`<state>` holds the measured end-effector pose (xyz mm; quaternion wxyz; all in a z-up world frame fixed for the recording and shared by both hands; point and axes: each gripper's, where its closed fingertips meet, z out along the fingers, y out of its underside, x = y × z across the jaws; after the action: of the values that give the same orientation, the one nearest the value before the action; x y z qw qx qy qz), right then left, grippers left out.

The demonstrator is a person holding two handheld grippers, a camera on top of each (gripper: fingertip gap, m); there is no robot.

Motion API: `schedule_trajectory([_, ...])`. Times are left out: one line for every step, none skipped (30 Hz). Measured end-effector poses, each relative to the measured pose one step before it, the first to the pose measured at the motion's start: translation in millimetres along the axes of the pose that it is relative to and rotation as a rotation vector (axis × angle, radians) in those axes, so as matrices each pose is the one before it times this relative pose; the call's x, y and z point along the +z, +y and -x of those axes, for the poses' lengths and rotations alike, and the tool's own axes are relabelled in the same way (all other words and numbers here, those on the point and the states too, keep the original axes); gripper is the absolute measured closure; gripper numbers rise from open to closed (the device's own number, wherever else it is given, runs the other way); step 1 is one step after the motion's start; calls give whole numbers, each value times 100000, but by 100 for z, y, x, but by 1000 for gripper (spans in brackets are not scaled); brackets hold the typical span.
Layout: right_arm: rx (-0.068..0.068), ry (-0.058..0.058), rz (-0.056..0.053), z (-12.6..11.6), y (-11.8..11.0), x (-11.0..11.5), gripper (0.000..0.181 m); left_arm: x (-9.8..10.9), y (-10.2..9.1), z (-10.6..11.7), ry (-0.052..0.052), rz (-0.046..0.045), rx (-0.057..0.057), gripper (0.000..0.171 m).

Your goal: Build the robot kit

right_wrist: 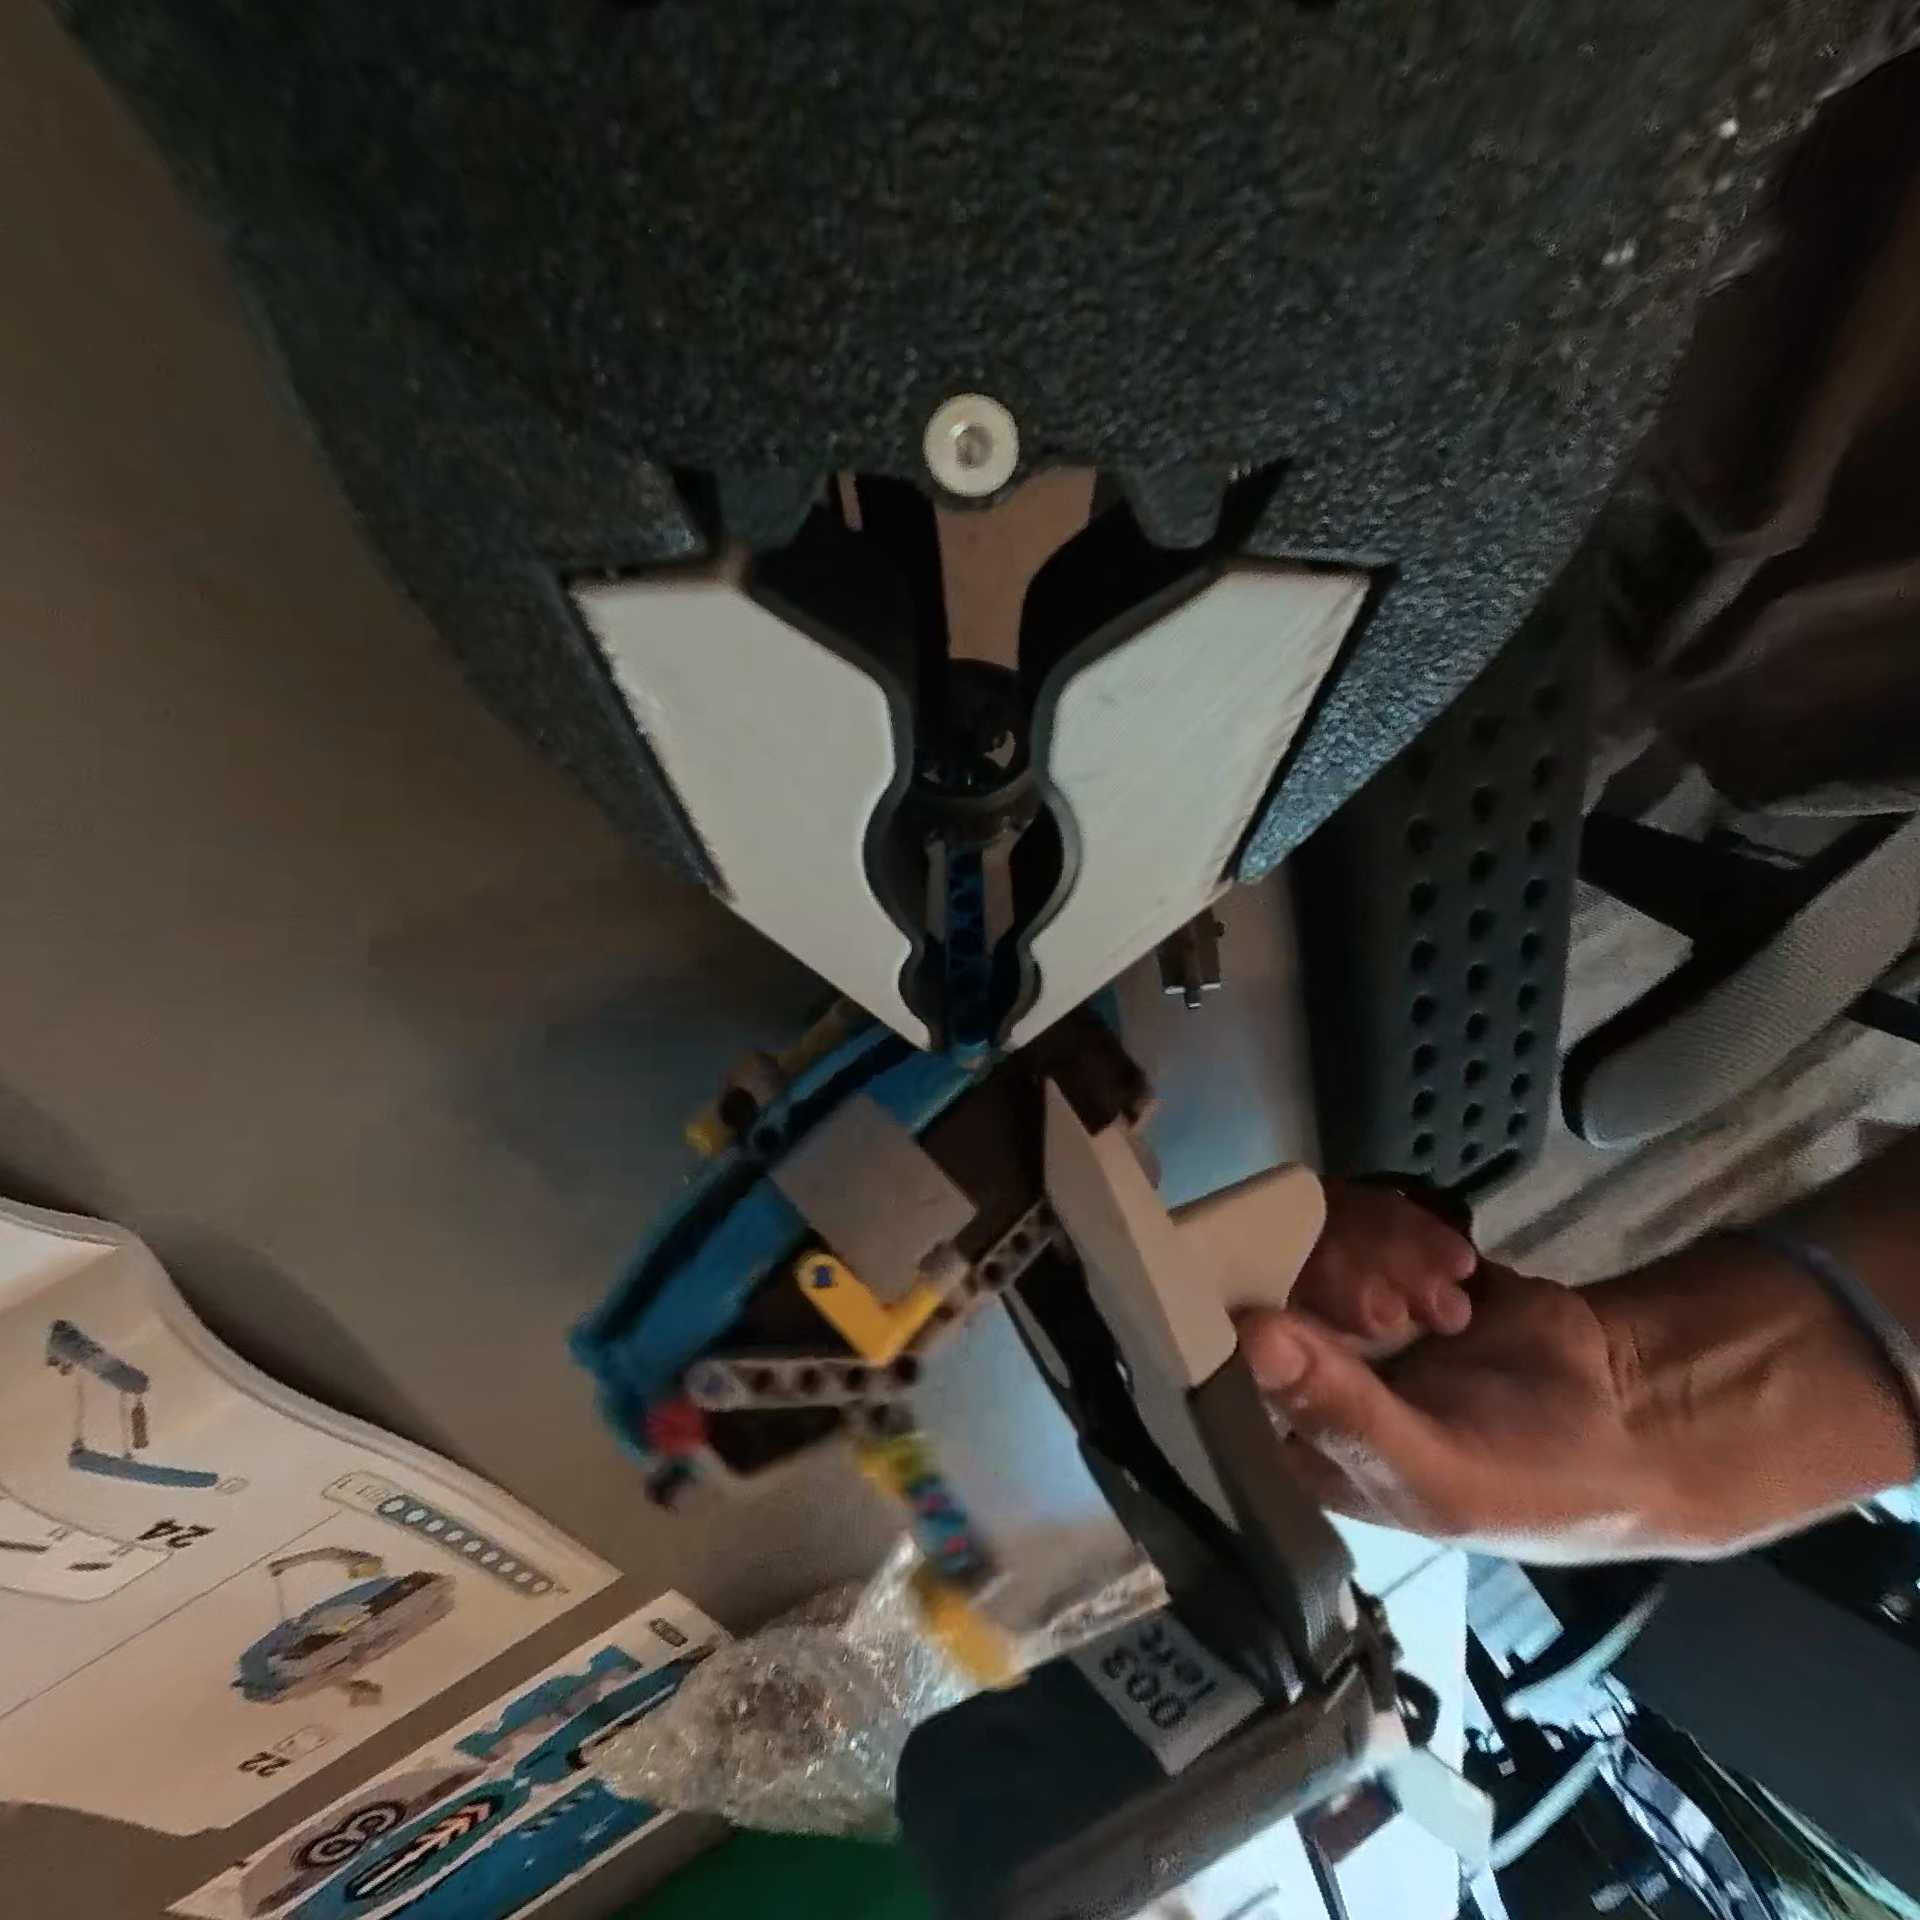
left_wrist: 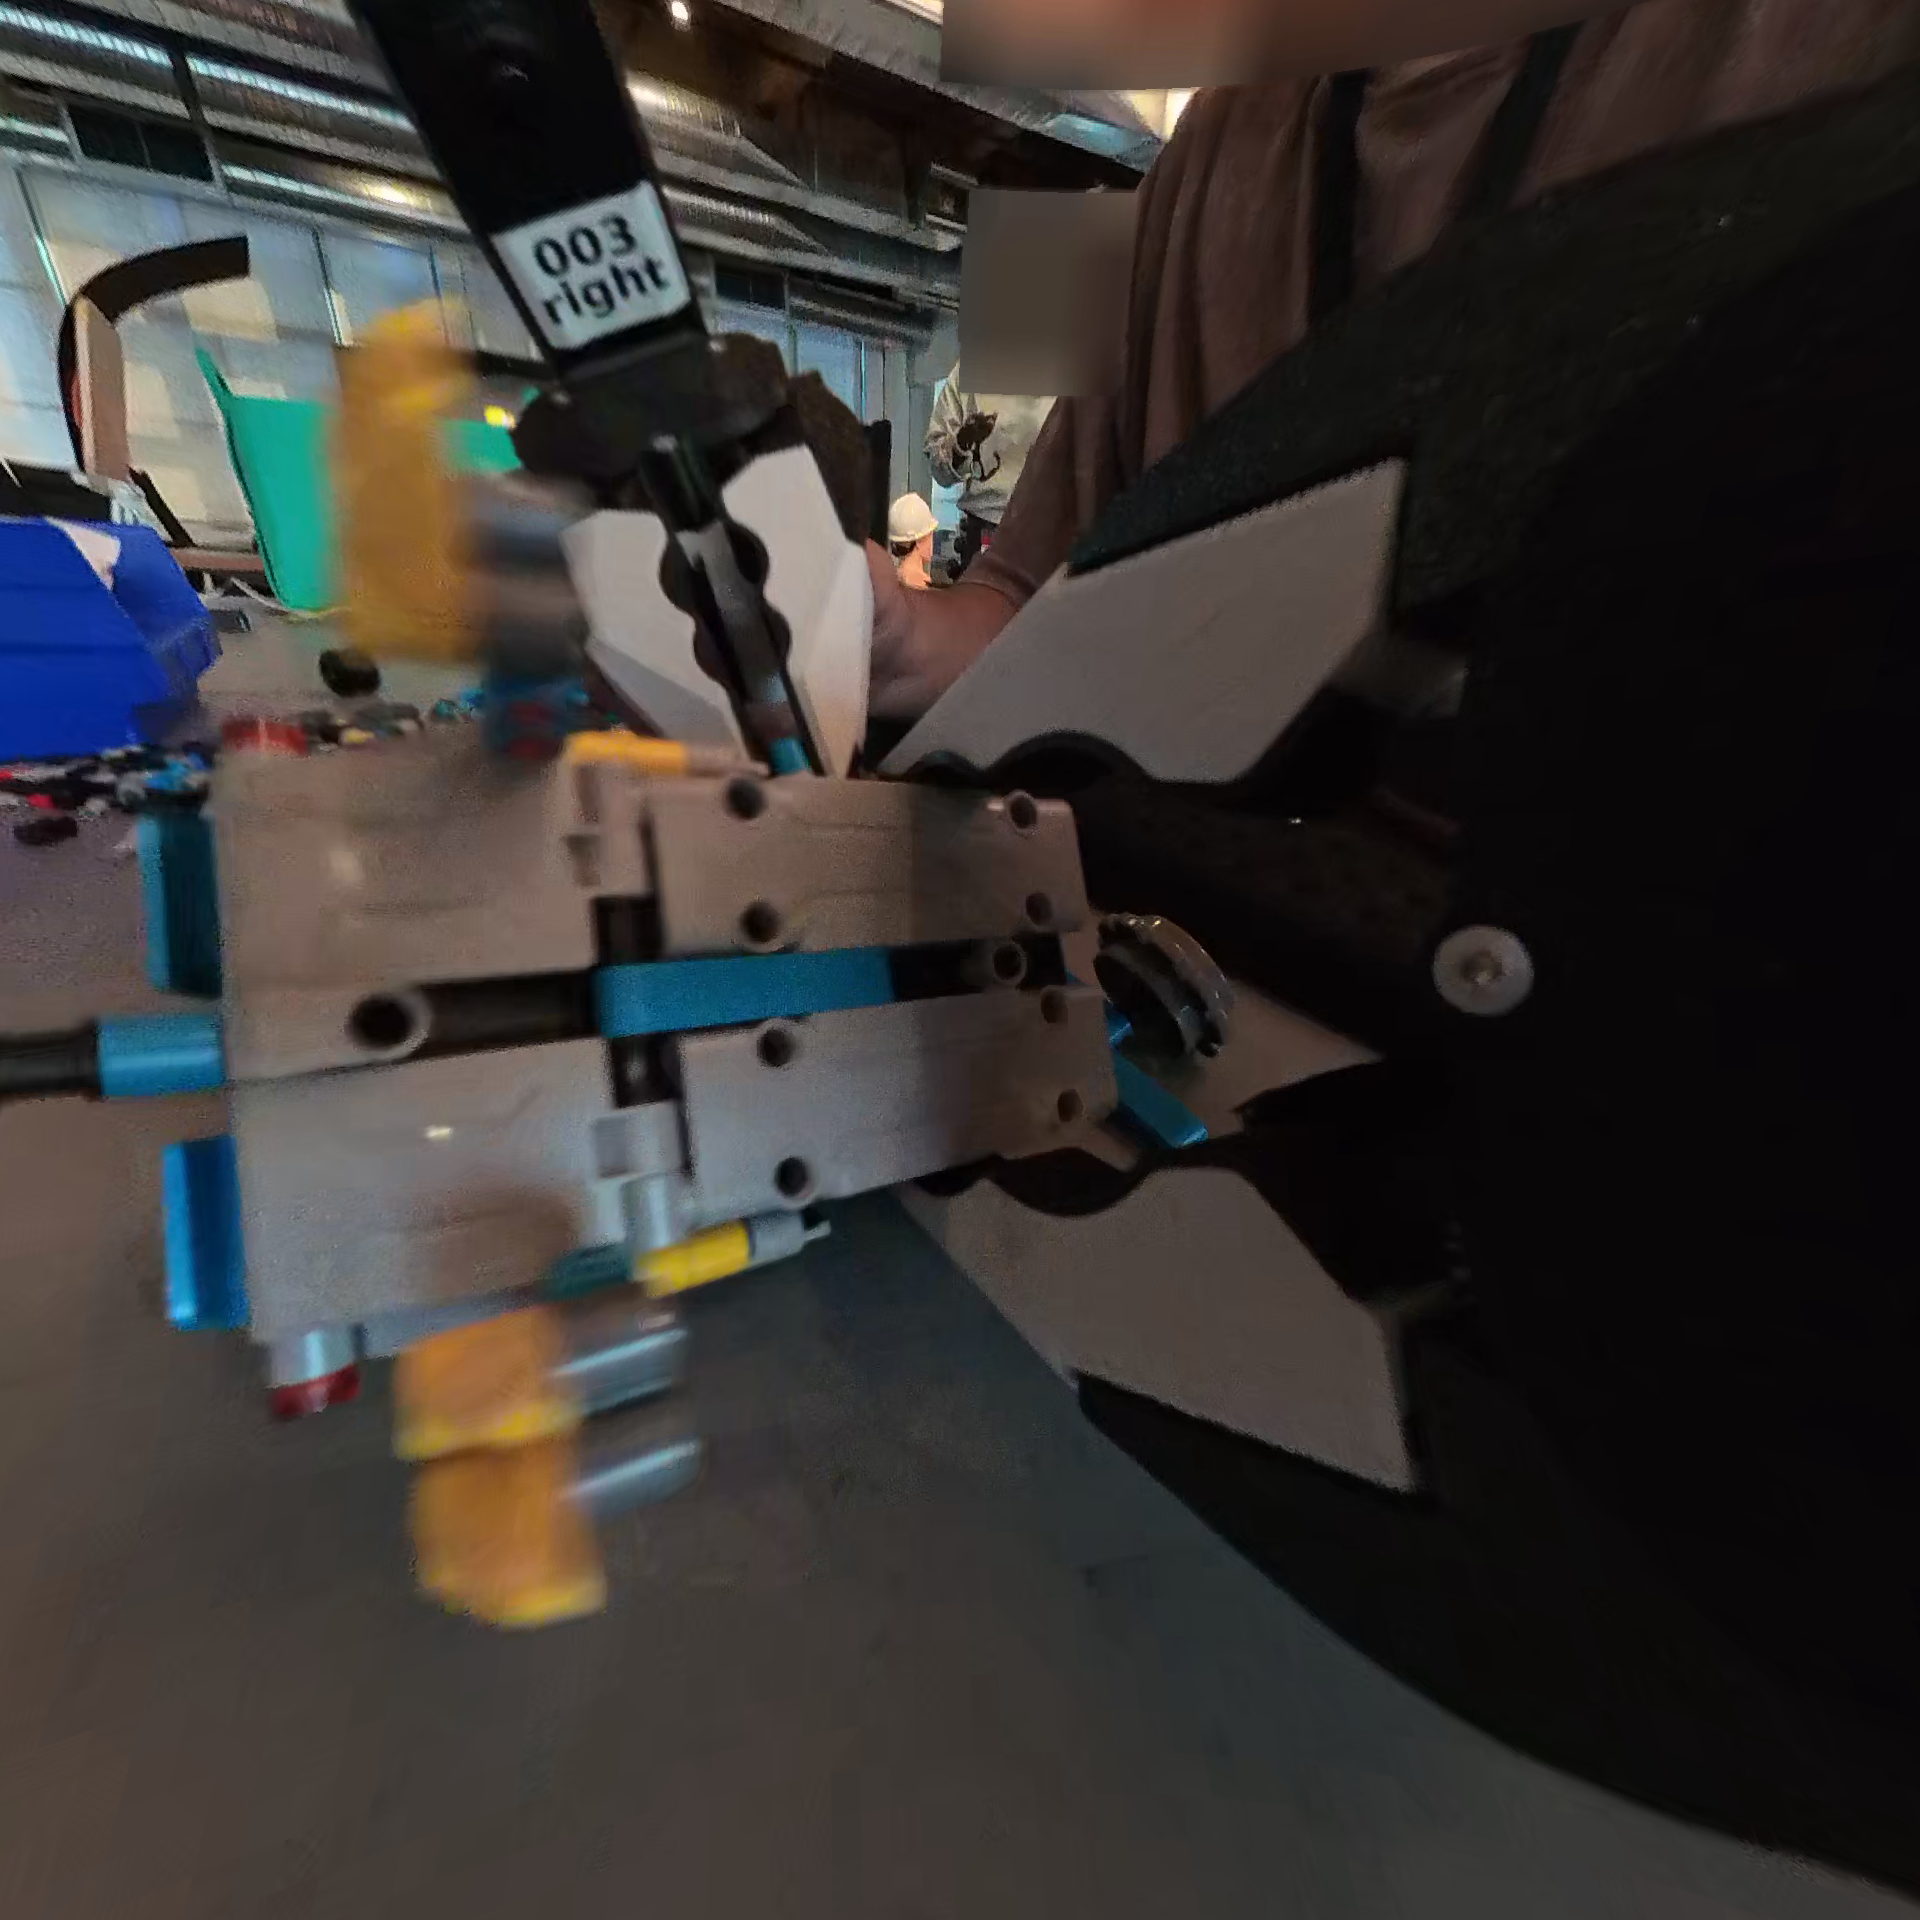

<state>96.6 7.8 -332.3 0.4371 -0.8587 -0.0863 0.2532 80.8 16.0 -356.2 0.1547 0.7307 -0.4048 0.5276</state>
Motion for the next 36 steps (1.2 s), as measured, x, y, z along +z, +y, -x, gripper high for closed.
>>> schedule_trajectory([-2079, 1414, 1217, 69, 182, 311, 173, -72, -94, 22, 1167, -1288, 7, 104])
schedule_trajectory([-1655, 140, -556, 236, -139, 183, 173, -115, -120, 86, 343, -1497, 730, 104])
schedule_trajectory([-1062, 329, 170, 118, -90, 163, 173, -95, -49, 62, 283, -1061, 952, 104])
schedule_trajectory([-632, 633, -323, -4, -172, 86, 173, -72, 13, 20, 617, -559, 253, 104])
schedule_trajectory([-332, 423, -69, -49, -126, 53, 173, -76, 12, 4, 727, -404, -98, 103])
schedule_trajectory([-182, 345, -56, -92, -93, 43, 173, -69, 9, 0, 611, -330, -42, 103])
schedule_trajectory([174, 412, -66, -146, -33, 43, 173, -111, -3, -54, 900, -262, -344, 101])
schedule_trajectory([429, -40, 52, -87, 12, 75, 173, -174, -16, -173, 1490, -448, -575, 95])
schedule_trajectory([174, 260, 180, -129, 5, 97, 173, -216, -36, -178, 1330, -838, -207, 91])
schedule_trajectory([-361, 273, 29, -101, -70, 113, 173, -284, -33, -29, 145, -1129, 584, 89])
schedule_trajectory([-822, 630, -296, -119, -210, 106, 173, -312, 12, 80, -798, -1126, 1119, 88])
schedule_trajectory([-1112, 1192, 87, -200, -243, 130, 174, -255, 91, 75, -681, -935, 752, 88])
schedule_trajectory([-877, -48, -455, 24, -358, 210, 173, -203, 162, 113, -773, -758, -89, 91])
schedule_trajectory([-363, -775, -1353, 130, -525, 266, 174, -156, 198, 311, -1769, -721, -778, 101])
schedule_trajectory([755, -1526, -814, 156, -522, 354, 174, -129, 143, 289, -1475, -1127, -1697, 103])
schedule_trajectory([1286, -2257, 372, 206, -431, 412, 174, -175, 79, 90, -364, -1138, -2602, 102])
schedule_trajectory([787, -1971, 606, 133, -457, 364, 174, -213, 74, 30, -611, -563, -2101, 102])
schedule_trajectory([379, -776, 1712, -9, -279, 377, 174, -247, 133, 30, -1518, 133, -385, 100])
schedule_trajectory([-376, -477, 2014, -2, -202, 402, 173, -289, 236, 27, -2129, 721, 1217, 98])
schedule_trajectory([-784, -339, 2245, 1, -174, 400, 174, -308, 324, -63, -1796, 929, 1406, 92])
schedule_trajectory([-1055, -359, 2214, 22, -165, 397, 173, -347, 334, -106, -1446, 673, 659, 88])
schedule_trajectory([-1079, -97, 3018, -7, -32, 434, 173, -430, 432, 87, -2374, 622, 566, 87])
schedule_trajectory([-1487, 684, 2815, -91, -36, 458, 173, -508, 585, 285, -3686, 1180, 1597, 89])
schedule_trajectory([-2228, 986, 1411, -34, -193, 443, 174, -533, 667, 400, -4694, 1465, 3074, 92])
schedule_trajectory([-1894, -617, 939, 257, -241, 438, 172, -480, 628, 352, -4544, 1191, 3619, 92])
schedule_trajectory([-664, -3673, -155, 741, -427, 379, 173, -392, 419, 117, -2627, 134, 2539, 97])
schedule_trajectory([-243, -1674, 658, 410, -321, 433, 173, -204, 83, -171, 233, -1358, 281, 102])
schedule_trajectory([-568, -649, 374, 257, -303, 438, 173, -50, -85, -216, 1485, -1735, -1744, 103])
schedule_trajectory([-32, -1334, 276, 331, -294, 370, 173, 56, -30, 9, 214, -1221, -1541, 103])
schedule_trajectory([418, -1368, -524, 368, -373, 99, 173, 77, 44, 28, -521, -1051, 640, 105])
schedule_trajectory([436, -1379, -1388, 444, -362, -210, 173, 130, 1, -162, -36, -1588, 2282, 106])
schedule_trajectory([151, -722, -2386, 382, -331, -522, 173, 319, -82, -242, 249, -2102, 2258, 107])
schedule_trajectory([374, 39, -2291, 189, -141, -713, 173, 570, 33, -305, 800, -1023, 1057, 106])
schedule_trajectory([845, 1163, -1993, -91, 89, -851, 173, 752, 152, -574, 2332, 355, 585, 104])
schedule_trajectory([479, 2156, -2180, -311, 242, -966, 173, 848, 98, -838, 3384, 821, 1582, 103])
schedule_trajectory([-150, 3501, -1628, -640, 430, -1060, 173, 821, 92, -715, 2077, 1298, 2853, 101])
